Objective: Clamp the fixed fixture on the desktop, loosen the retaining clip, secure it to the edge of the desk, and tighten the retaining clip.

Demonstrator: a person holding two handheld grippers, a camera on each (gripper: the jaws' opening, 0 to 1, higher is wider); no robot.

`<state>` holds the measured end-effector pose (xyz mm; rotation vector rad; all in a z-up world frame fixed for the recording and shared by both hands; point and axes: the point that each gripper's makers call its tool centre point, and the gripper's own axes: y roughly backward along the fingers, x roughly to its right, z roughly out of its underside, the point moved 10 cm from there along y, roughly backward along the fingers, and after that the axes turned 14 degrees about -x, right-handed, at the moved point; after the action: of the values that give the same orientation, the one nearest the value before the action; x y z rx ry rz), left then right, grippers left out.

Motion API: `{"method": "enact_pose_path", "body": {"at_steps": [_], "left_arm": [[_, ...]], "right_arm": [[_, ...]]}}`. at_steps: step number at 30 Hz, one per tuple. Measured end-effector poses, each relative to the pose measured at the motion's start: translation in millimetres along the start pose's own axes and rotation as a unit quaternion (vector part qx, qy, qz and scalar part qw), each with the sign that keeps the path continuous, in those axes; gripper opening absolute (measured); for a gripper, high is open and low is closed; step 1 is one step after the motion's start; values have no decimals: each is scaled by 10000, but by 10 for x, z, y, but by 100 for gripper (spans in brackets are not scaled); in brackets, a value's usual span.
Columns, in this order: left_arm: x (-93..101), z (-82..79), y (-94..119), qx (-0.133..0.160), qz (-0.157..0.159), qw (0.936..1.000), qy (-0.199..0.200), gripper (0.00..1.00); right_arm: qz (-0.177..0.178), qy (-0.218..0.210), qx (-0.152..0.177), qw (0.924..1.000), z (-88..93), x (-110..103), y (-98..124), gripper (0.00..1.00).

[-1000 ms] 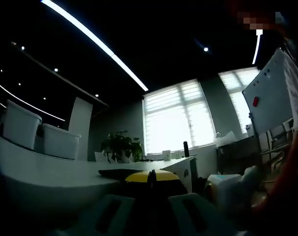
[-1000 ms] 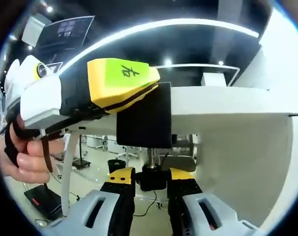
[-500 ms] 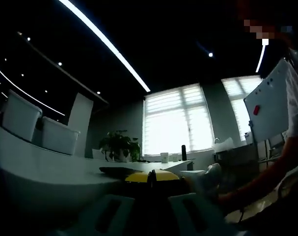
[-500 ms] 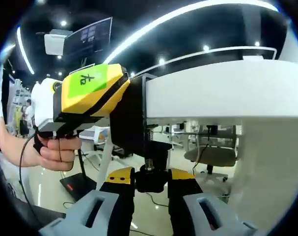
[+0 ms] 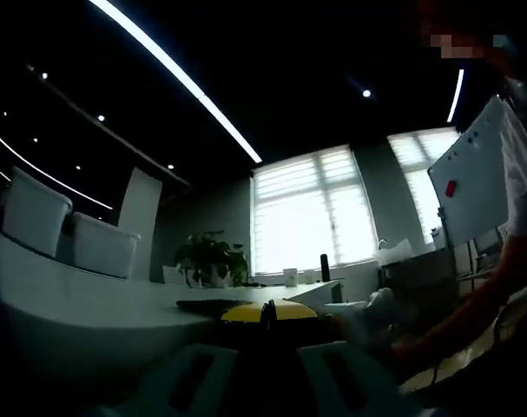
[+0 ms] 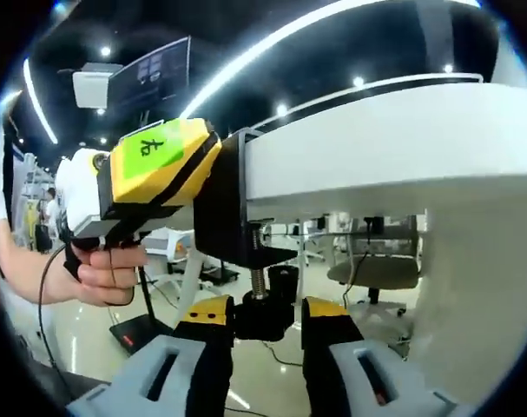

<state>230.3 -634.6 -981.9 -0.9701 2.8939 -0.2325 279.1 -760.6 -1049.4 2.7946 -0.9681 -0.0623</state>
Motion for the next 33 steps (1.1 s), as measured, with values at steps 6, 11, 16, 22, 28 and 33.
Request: {"method": "enact_pose_path", "body": {"at_steps": [6, 11, 16, 22, 28, 33], "left_arm": [[12, -5, -3, -18, -24, 10000, -53, 2], [14, -8, -1, 7, -30, 10000, -2, 2], [16, -9, -2, -6, -28, 10000, 30, 2], [-15, -7, -8, -19, -26, 10000, 46, 2], [-26, -4, -13, -2, -28, 10000, 54, 2], [-32, -1, -10, 16, -10, 10000, 64, 2]], "right_arm": [[507, -27, -11, 9987, 120, -152, 42, 30], [569, -75, 138, 9983, 26, -169, 43, 30], [814, 102, 145, 9965, -61, -166, 19, 25], [440, 405, 118, 9981, -80, -110, 32, 24], [-613, 521, 18, 9968, -90, 42, 27, 24], [-1251, 817, -245, 9885, -156, 139, -19, 24]]}}
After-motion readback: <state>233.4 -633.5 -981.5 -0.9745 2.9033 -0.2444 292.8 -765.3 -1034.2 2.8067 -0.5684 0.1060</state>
